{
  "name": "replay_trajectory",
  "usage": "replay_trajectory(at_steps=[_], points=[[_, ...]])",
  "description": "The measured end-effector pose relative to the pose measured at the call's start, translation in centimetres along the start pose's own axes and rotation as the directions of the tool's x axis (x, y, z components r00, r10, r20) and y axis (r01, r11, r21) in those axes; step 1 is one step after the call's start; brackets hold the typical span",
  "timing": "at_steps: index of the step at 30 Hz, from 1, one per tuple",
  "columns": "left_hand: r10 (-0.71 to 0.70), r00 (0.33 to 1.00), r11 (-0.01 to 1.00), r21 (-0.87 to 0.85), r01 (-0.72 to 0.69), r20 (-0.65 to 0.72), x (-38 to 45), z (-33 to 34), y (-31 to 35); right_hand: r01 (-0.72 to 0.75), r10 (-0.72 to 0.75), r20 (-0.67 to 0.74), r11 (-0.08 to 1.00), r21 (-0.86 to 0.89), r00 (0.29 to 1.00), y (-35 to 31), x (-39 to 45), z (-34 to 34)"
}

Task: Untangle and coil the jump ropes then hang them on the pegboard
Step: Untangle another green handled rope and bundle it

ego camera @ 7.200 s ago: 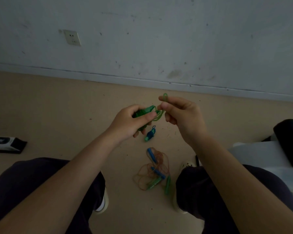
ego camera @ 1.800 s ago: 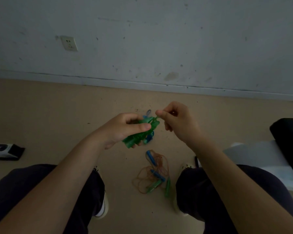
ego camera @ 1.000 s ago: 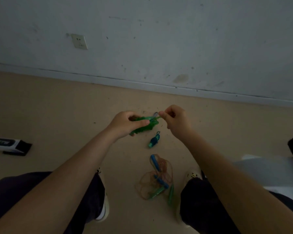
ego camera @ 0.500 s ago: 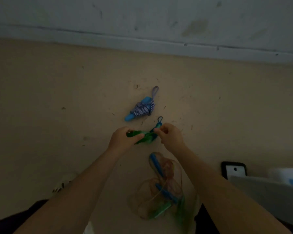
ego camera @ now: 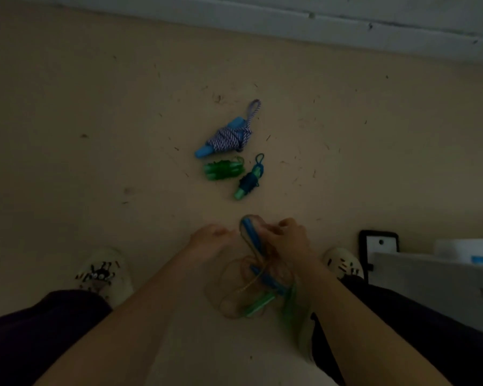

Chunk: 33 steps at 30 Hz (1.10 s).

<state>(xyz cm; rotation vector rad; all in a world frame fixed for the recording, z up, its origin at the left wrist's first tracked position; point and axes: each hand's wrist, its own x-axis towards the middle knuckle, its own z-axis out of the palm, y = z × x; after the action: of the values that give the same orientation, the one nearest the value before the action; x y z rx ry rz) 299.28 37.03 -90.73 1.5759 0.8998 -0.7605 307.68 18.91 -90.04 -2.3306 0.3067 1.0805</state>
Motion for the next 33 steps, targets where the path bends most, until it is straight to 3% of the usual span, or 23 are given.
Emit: replay_trajectory(at_steps=[2, 4, 10, 14, 19, 27, 30, 33], points=[[-0.017, 0.994, 0.976, -0.215, 0.040, 0.105, -0.8, 1.9, -0.4, -0.019, -0.002, 0.139, 0.989, 0.145, 0.990, 0.4, -1.1, 1.0], [-0.002, 0.992, 0.948, -0.315, 0.042, 0.127, -1.3, 2.9, -0.6, -0.061, -0.022, 0.263, 0.951, 0.303, 0.965, 0.0, -2.6, 1.6], [0.199, 0.979, 0.937, -0.284, -0.202, -0.040, -6.9, -0.7, 3.4, 0.095, -0.258, 0.277, 0.867, 0.489, 0.926, -4.3, -7.9, -2.2], [0.422, 0.898, 0.851, -0.286, -0.439, -0.124, -15.0, -3.9, 8.6, 0.322, -0.467, 0.168, 0.788, 0.524, 0.868, -8.7, -14.7, -7.3], [0.624, 0.726, 0.675, -0.269, -0.687, -0.288, -27.9, -5.5, 13.3, 0.572, -0.718, 0.020, 0.571, 0.589, 0.696, -12.7, -26.3, -12.8], [0.794, 0.465, 0.444, -0.151, -0.883, -0.391, -43.0, -7.3, 14.9, 0.790, -0.870, -0.118, 0.369, 0.490, 0.479, -14.3, -40.7, -18.1], [0.821, 0.425, 0.414, -0.115, -0.903, -0.382, -45.5, -7.7, 14.5, 0.865, -0.878, -0.218, 0.326, 0.381, 0.427, -14.2, -43.0, -19.1], [0.795, 0.437, 0.424, -0.130, -0.896, -0.420, -46.1, -8.5, 13.5, 0.880, -0.834, -0.317, 0.358, 0.311, 0.451, -13.3, -43.7, -20.1]])
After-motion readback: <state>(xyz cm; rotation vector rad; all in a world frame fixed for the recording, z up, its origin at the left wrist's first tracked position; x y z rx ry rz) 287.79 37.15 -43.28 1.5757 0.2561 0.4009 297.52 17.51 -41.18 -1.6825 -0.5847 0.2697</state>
